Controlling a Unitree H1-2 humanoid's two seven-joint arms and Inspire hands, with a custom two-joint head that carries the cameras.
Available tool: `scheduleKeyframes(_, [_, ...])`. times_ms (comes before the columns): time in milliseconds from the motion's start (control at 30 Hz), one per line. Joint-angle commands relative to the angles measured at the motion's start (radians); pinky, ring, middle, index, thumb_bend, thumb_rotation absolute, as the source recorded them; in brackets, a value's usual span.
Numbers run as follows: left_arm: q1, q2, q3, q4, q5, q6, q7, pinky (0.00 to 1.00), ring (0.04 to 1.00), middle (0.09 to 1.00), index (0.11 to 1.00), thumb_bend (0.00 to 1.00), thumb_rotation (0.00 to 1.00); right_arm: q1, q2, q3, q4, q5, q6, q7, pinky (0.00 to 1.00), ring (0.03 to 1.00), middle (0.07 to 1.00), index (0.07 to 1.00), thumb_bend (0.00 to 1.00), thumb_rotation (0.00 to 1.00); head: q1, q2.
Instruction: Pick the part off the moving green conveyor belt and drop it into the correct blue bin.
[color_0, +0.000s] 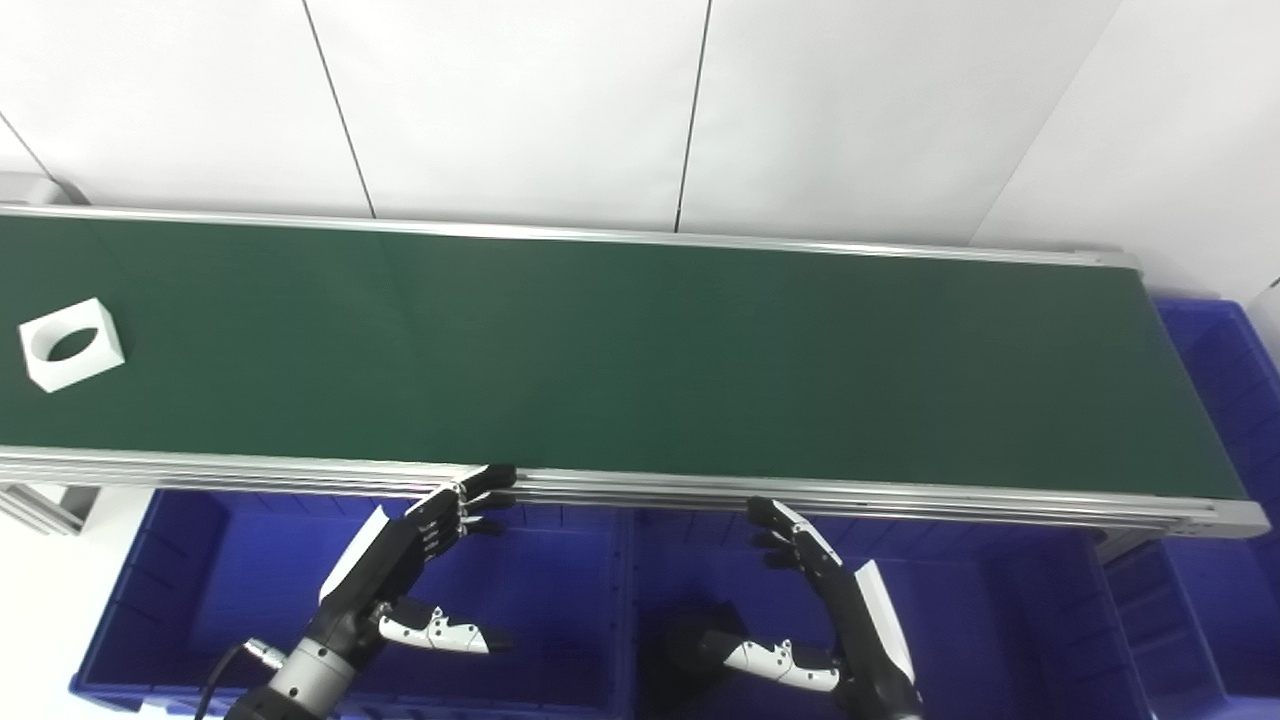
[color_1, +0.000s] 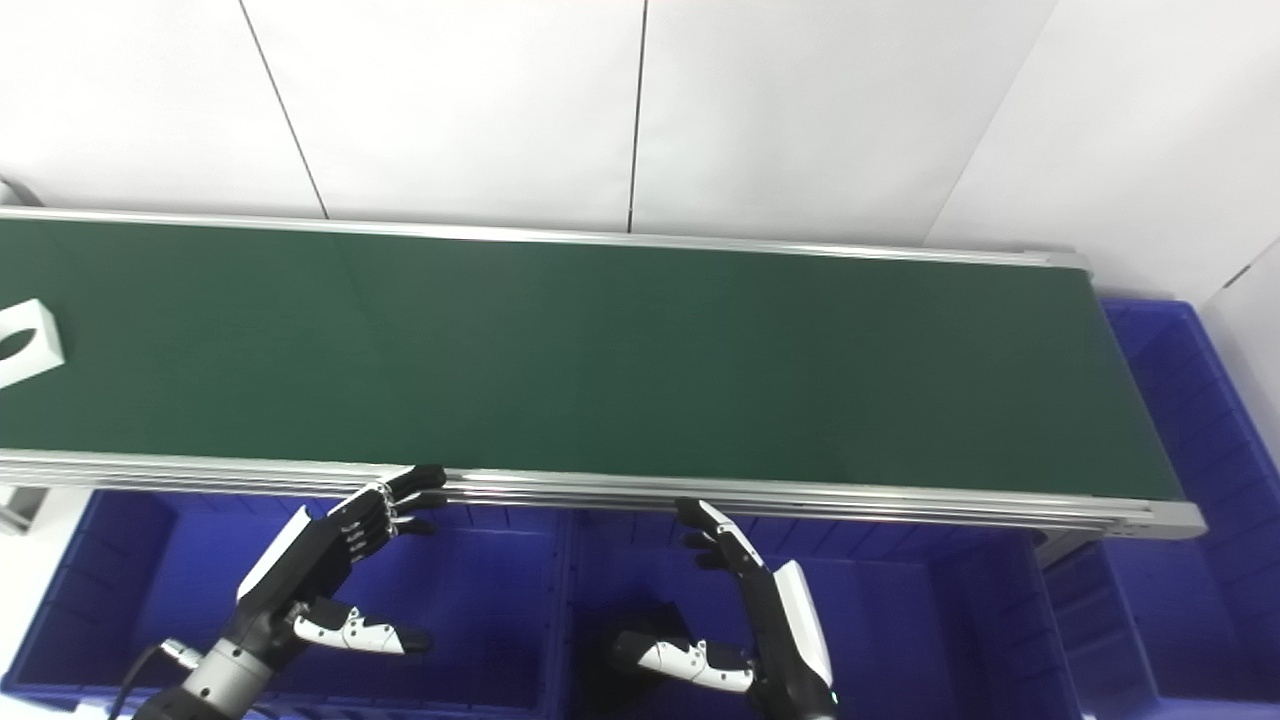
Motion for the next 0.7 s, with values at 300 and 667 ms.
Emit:
scheduleKeyframes(300, [-0.015, 0.004, 0.0, -0.025, -0.019, -0.023, -0.001, 0.74, 0.844, 0.891, 0.858, 0.86, 0.06, -0.004, 0.009, -0.005, -0.017, -0.001, -0.024, -0.011, 0.73, 0.781, 0.83, 0.848, 0.91, 0.41, 0.003, 0.001])
scheduleKeyframes(667, [-0.015, 0.003, 0.001, -0.016, -0.019, -0.025, 0.001, 0.73, 0.848, 0.901, 0.852, 0.86, 0.08, -0.003, 0.01, -0.007, -0.024, 0.004, -0.009, -0.006, 0.72, 0.778, 0.828, 0.849, 0.91, 0.41, 0.008, -0.008])
